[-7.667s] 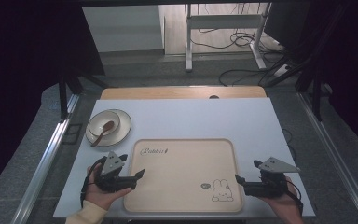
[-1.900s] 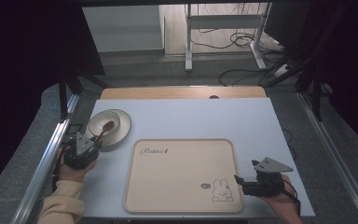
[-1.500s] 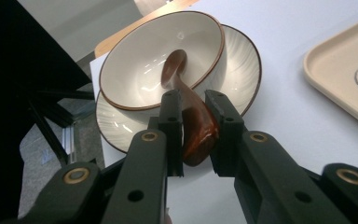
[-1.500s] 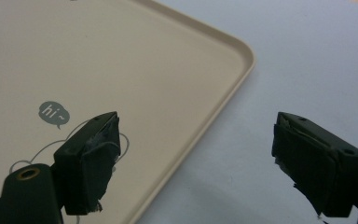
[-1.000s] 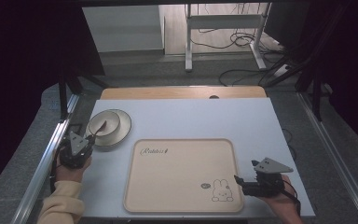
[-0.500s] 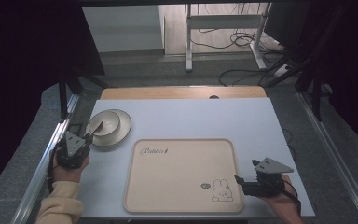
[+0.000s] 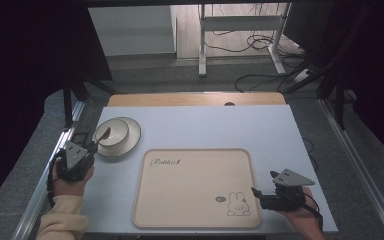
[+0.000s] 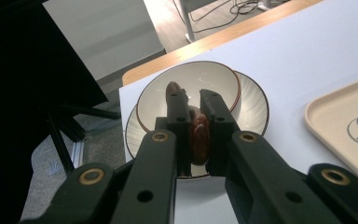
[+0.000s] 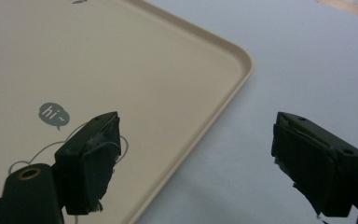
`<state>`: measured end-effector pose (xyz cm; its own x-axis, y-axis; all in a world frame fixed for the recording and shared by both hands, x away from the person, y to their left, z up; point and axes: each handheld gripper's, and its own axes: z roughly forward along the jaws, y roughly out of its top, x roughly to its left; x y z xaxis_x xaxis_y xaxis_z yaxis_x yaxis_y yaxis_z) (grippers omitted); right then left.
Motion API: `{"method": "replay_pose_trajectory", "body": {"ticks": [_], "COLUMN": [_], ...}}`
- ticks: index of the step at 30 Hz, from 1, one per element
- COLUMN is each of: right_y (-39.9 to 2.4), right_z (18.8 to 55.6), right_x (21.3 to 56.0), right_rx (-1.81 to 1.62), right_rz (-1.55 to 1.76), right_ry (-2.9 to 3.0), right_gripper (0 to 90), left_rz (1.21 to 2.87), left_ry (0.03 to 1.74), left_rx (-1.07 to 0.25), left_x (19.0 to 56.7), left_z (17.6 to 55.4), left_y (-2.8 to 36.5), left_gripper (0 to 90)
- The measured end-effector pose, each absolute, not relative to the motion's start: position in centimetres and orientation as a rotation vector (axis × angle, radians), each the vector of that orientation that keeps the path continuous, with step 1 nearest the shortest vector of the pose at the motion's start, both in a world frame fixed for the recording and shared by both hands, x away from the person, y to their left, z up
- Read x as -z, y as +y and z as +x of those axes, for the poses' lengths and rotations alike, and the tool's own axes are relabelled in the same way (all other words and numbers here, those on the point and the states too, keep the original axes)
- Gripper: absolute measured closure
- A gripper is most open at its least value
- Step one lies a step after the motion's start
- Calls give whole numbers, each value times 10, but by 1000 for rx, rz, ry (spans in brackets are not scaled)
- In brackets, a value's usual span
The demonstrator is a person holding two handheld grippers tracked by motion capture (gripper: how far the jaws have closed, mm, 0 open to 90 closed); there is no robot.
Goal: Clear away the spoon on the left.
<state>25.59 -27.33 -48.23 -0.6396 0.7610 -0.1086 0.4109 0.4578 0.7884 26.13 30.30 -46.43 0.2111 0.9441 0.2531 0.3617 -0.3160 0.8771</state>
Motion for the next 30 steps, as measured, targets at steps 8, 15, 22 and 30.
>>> {"method": "replay_pose_trajectory", "body": {"ticks": [8,15,22,30], "right_y": [-274,-274,-275,-274], "right_z": [256,256,256,256], "right_x": [482,482,482,482], "right_rx": [-1043,-1042,-1040,-1038], "right_rz": [983,982,982,981], "right_ry": [2260,2261,2258,2259], "right_gripper": [162,162,162,162], "left_rz": [1787,1776,1772,1770], "left_ry": [1201,1189,1167,1147], "left_rx": [-1068,-1054,-1053,-1050], "left_x": [458,454,450,446], "left_z": [257,255,253,251], "left_y": [303,301,298,294], "left_gripper": [843,842,843,842]}}
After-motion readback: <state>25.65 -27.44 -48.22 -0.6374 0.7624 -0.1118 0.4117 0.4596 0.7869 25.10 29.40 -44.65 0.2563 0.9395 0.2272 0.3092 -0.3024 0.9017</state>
